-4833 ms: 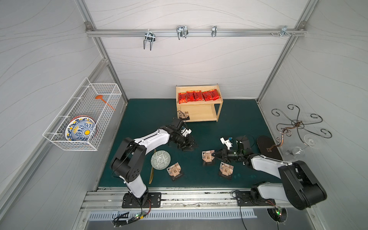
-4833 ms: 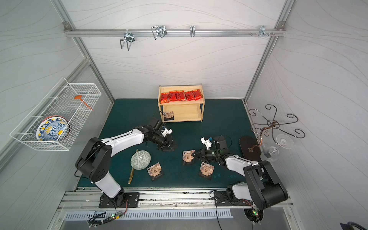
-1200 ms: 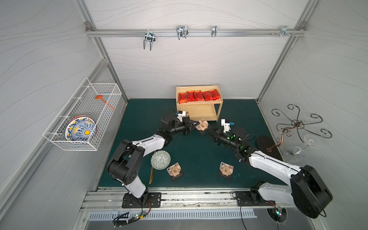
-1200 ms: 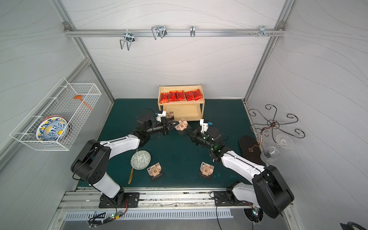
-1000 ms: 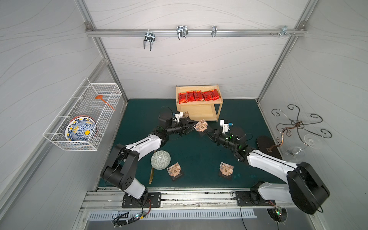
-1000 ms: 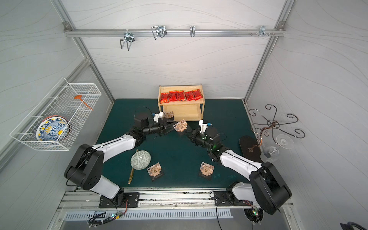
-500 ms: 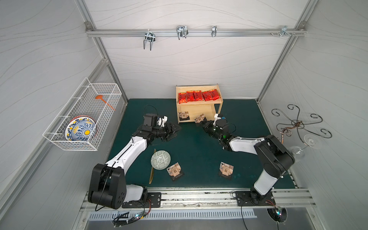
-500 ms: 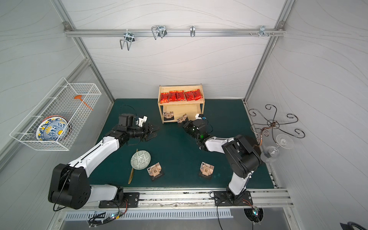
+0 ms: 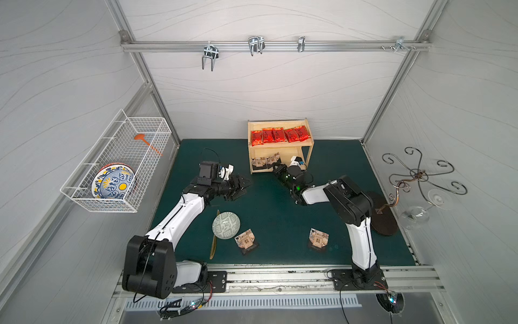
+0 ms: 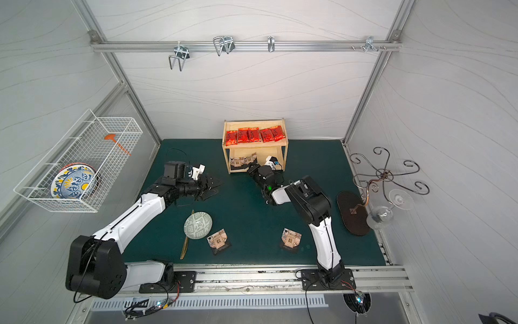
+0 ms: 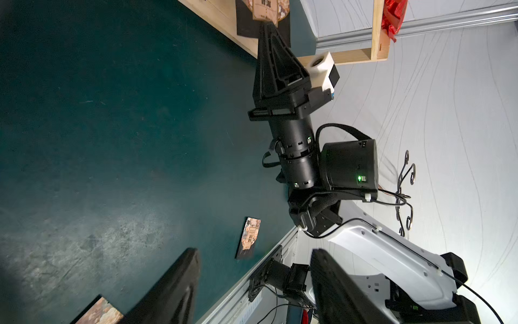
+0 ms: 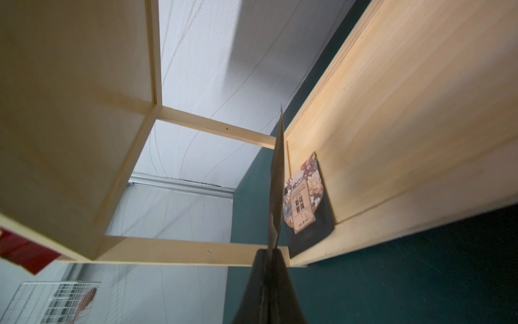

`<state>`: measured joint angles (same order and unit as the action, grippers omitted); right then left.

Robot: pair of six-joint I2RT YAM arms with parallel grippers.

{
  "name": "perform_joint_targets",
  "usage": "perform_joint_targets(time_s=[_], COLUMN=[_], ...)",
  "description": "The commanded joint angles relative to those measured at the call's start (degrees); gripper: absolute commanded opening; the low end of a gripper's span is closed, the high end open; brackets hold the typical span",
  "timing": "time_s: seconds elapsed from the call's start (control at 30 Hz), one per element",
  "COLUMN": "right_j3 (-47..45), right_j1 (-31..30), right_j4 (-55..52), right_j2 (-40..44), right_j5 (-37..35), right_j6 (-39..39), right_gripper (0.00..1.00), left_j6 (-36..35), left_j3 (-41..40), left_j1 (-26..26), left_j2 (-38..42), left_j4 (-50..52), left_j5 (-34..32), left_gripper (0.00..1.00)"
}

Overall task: Place the tea bags on the shelf by color
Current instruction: Place the tea bag on the shelf.

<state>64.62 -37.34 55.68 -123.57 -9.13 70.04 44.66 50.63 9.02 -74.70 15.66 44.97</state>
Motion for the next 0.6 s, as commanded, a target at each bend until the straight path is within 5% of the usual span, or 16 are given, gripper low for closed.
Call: perform_joint_targets(time_s=[0.0,0.57], right_j3=[2.44,9.0], right_j1=[0.97,2.27], right_j4=[2.84,0.71], right_j2=[-2.68,-10.04], right_j5=[0.73,1.79], right_j6=[1.76,4.87], right_gripper=[0.0,0.01], left_j6=[-0.67,0.24], left_j3=[-0.07,-0.71], left_j1=[-0.49,-1.01], left_j2=[0.43,-0.12], left_j4=[-1.61,-3.04], left_j5=[1.42,2.37], left_gripper=[0.67,0.67])
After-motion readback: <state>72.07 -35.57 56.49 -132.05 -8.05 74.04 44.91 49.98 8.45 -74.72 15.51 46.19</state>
